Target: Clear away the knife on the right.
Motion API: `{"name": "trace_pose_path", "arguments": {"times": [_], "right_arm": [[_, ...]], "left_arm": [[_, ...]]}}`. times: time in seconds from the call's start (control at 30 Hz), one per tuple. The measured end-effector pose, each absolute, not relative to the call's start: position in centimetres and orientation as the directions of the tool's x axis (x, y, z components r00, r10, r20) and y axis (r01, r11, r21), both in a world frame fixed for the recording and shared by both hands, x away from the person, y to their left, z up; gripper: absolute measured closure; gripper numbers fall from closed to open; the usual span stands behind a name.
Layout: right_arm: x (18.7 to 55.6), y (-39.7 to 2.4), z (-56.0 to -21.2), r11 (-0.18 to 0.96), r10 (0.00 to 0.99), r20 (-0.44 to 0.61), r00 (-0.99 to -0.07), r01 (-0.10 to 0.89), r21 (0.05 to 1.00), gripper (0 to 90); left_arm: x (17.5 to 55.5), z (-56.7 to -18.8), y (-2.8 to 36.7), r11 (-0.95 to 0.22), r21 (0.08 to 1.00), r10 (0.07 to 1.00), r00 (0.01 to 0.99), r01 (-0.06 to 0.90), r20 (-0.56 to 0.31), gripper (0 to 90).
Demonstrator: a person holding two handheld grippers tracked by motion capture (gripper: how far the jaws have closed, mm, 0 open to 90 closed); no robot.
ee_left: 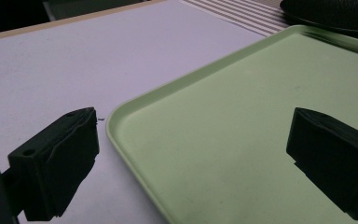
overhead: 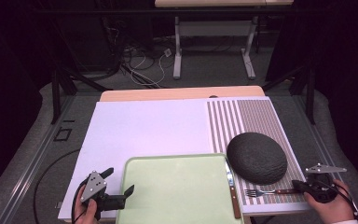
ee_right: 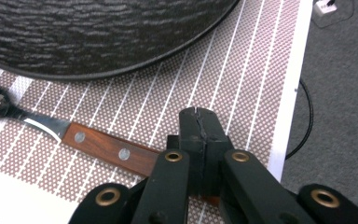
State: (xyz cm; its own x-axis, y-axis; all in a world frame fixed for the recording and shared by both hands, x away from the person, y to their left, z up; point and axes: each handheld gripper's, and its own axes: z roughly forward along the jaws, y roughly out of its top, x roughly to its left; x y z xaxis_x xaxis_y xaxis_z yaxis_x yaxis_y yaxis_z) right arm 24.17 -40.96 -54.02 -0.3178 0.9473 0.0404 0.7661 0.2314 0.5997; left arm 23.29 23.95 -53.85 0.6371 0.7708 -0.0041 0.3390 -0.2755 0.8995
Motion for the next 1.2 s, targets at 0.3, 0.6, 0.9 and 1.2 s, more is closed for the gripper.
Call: {"name": "trace_pose_path", "arguments": {"times": [0.3,0.6,0.9,1.2], "right_arm": [[23.5,-40.8,-54.0,0.237,0.944,0.046,-0.325,0.772,0.589,90.0],[22.9,-40.9,-53.9,0.231,0.945,0.055,-0.322,0.778,0.584,90.0],[23.1,-40.7,-53.6,0.245,0.94,0.054,-0.338,0.774,0.584,90.0],[23.4,-39.8,-52.4,0.368,0.896,0.004,-0.444,0.748,0.553,89.2]], "left_arm": [[23.3,-53.8,24.0,-0.28,0.899,0.771,0.637,0.337,0.002,2.7],[23.3,-53.8,23.9,-0.281,0.898,0.771,0.636,0.338,0.002,2.8],[23.3,-53.8,23.9,-0.279,0.898,0.772,0.636,0.339,-0.001,2.7],[23.2,-53.8,23.9,-0.277,0.899,0.772,0.636,0.34,-0.003,2.7]]}}
